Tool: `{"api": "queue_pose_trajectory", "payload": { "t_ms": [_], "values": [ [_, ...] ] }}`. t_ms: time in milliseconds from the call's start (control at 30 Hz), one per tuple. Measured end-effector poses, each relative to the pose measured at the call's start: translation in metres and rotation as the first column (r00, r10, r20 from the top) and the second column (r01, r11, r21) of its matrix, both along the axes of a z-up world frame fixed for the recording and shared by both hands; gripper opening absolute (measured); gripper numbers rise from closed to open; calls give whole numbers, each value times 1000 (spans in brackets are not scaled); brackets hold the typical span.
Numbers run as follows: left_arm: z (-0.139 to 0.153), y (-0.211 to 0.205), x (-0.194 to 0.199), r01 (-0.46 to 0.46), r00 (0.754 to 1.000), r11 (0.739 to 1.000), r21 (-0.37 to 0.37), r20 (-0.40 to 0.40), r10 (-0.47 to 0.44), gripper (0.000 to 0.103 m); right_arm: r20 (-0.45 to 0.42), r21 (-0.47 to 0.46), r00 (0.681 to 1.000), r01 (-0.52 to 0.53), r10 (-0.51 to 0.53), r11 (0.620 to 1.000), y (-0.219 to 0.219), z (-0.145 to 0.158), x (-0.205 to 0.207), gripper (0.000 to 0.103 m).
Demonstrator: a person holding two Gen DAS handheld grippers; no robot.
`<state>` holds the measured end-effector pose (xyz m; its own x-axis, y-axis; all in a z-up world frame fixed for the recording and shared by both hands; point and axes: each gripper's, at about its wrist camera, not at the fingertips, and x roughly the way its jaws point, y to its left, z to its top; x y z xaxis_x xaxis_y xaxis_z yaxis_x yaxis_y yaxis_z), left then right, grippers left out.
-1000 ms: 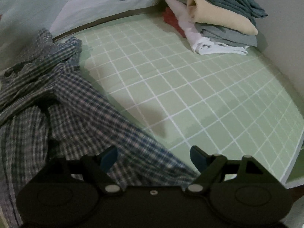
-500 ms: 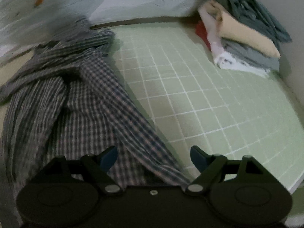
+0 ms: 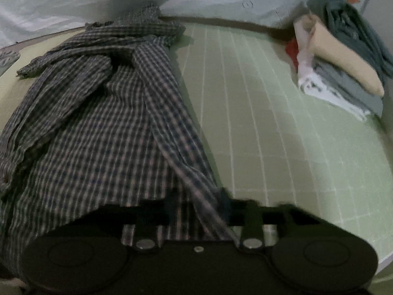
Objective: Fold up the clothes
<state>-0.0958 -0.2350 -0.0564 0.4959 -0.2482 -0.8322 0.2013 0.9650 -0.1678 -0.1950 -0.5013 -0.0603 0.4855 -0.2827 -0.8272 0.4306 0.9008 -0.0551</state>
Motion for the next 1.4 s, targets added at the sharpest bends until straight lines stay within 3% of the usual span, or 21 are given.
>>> {"api": "queue_pose_trajectory", "payload": {
  "t_ms": [167, 400, 500, 633, 733, 767, 800, 867, 900, 967, 1067, 1200, 1400],
  "values": [
    [7, 22, 6, 2, 1000, 1000, 30, -3, -2, 99, 88, 102, 990, 98, -107, 990, 10, 16, -5, 4],
    [12, 68, 26, 18, 1000, 999, 45, 0, -18, 99, 198, 245, 973, 66, -117, 967, 70, 40, 9, 4],
    [13, 89, 32, 49, 999, 997, 54, 6, -50, 99, 228, 297, 969, 29, -100, 955, 98, 36, 22, 4],
    [12, 116, 36, 100, 994, 992, 74, 26, -102, 99, 217, 390, 964, 58, -153, 919, 120, 12, 38, 5],
    [9, 134, 42, 117, 992, 990, 81, 28, -120, 99, 175, 470, 956, 129, -235, 873, 123, -7, 39, 10],
    [8, 138, 44, 118, 992, 989, 83, 24, -120, 99, 174, 495, 948, 148, -265, 856, 123, -9, 35, 15],
    [8, 143, 46, 120, 992, 989, 84, 21, -122, 99, 180, 519, 938, 165, -296, 838, 123, -8, 30, 27],
    [8, 150, 48, 125, 992, 989, 81, 17, -126, 99, 215, 525, 916, 183, -337, 831, 120, -1, 20, 45],
    [8, 154, 48, 126, 992, 989, 77, 15, -128, 99, 235, 523, 905, 190, -355, 831, 118, 4, 15, 47],
    [6, 158, 51, 129, 992, 989, 72, 7, -130, 99, 254, 485, 888, 225, -382, 845, 114, 11, 7, 47],
    [2, 160, 54, 138, 990, 988, 63, -5, -138, 99, 213, 404, 881, 314, -422, 859, 109, 11, 2, 45],
    [0, 157, 53, 166, 986, 984, 61, -9, -166, 99, 132, 334, 908, 336, -397, 881, 123, -1, 2, 35],
    [-2, 153, 50, 206, 978, 977, 61, -14, -206, 99, 137, 370, 929, 273, -343, 888, 149, 1, -1, 35]
  ]
}}
